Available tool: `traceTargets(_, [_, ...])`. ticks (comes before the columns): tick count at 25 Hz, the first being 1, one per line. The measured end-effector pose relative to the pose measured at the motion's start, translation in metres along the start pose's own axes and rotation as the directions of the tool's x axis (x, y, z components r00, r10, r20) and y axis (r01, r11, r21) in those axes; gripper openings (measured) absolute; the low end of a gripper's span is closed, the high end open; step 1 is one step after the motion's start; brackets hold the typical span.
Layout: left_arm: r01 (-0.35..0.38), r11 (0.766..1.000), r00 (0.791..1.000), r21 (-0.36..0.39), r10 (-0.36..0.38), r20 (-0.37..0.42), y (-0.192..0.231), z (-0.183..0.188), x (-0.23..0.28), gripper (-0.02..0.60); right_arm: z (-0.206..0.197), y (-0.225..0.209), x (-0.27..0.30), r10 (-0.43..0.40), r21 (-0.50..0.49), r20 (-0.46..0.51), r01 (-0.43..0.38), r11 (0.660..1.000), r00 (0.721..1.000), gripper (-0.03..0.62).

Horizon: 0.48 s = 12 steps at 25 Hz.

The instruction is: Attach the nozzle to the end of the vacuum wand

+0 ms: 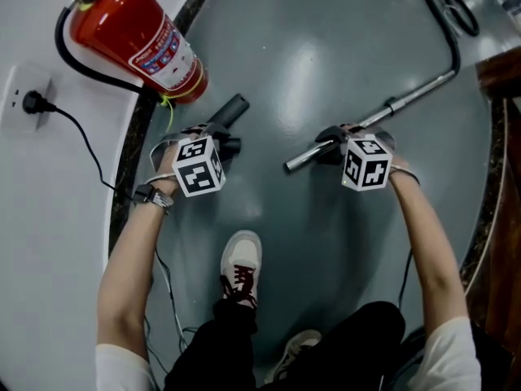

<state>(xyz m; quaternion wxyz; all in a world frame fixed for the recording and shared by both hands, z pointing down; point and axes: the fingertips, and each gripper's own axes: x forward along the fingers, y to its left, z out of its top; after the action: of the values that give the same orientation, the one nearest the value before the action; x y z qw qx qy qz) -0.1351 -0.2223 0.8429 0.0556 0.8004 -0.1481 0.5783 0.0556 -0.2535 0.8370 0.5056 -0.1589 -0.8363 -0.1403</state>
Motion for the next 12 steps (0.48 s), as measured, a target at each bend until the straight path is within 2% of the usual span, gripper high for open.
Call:
traceTargets(6, [0.025, 1.0, 0.999, 0.0, -0.025, -0.04, -0.003, -0.002, 0.013, 0.227, -0.02, 0.003, 0.012, 0.015, -0.034, -0.086, -0.018, 0.999, 0.996, 0.201])
traceTargets(12, [0.021, 0.997, 0.995, 0.079, -0.013, -0.099, -0.004, -0.006, 0.024, 0.227, -0.028, -0.002, 0.021, -0.006, -0.122, -0.151, -0.013, 0.992, 0.988, 0.2])
